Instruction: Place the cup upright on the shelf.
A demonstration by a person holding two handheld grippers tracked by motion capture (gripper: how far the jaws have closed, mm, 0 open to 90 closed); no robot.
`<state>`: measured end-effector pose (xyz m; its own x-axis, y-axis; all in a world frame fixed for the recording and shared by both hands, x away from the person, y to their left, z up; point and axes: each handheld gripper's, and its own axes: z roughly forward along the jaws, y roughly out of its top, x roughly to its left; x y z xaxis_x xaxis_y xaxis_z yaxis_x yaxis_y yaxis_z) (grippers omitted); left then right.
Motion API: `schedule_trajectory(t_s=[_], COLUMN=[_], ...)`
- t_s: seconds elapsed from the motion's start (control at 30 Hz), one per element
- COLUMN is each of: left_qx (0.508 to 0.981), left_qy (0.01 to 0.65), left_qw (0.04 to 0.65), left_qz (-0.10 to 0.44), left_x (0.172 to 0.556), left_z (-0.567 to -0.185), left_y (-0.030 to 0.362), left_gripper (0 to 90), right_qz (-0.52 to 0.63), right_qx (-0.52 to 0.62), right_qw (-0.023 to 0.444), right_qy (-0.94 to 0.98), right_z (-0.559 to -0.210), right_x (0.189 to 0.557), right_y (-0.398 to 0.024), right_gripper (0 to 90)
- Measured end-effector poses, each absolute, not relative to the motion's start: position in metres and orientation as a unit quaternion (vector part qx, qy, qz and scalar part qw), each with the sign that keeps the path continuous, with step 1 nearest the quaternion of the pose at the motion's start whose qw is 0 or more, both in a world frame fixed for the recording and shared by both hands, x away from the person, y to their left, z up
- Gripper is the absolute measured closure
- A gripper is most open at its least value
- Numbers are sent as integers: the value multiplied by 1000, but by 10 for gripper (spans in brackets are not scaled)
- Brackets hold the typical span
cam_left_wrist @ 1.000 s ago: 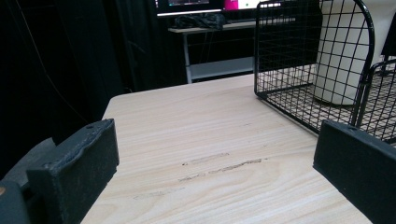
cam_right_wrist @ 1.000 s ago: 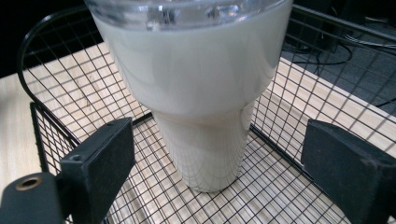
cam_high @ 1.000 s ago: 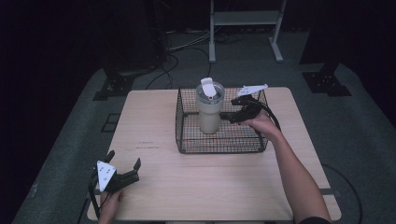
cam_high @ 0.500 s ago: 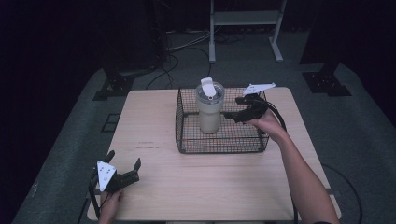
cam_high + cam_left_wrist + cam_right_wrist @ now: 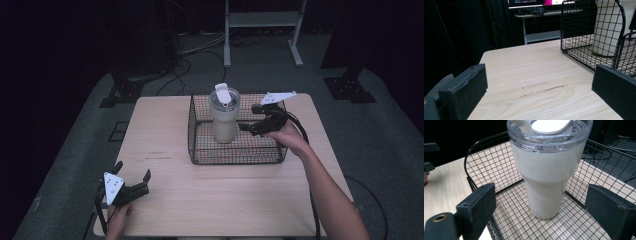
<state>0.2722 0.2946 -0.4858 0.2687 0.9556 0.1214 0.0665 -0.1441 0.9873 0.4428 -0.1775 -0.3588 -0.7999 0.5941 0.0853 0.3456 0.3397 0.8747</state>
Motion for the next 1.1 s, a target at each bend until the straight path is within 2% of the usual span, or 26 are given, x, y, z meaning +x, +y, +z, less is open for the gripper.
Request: schedule_trajectory(t_s=[0.4, 1.1], left_qx=[615, 615], left_qy=[415, 415], left_qw=[507, 506], left_qz=[439, 440], left_x=[272, 272], left_z=[-486, -486], left_y=[295, 294], left_gripper=[0, 0], right_qz=[493, 498], right_qx=[288, 252], right_qw=[121, 112], right_qy=[812, 822], right_z=[-363, -368], right_x=[427, 377], right_y=[-186, -199], right_gripper=[93, 93])
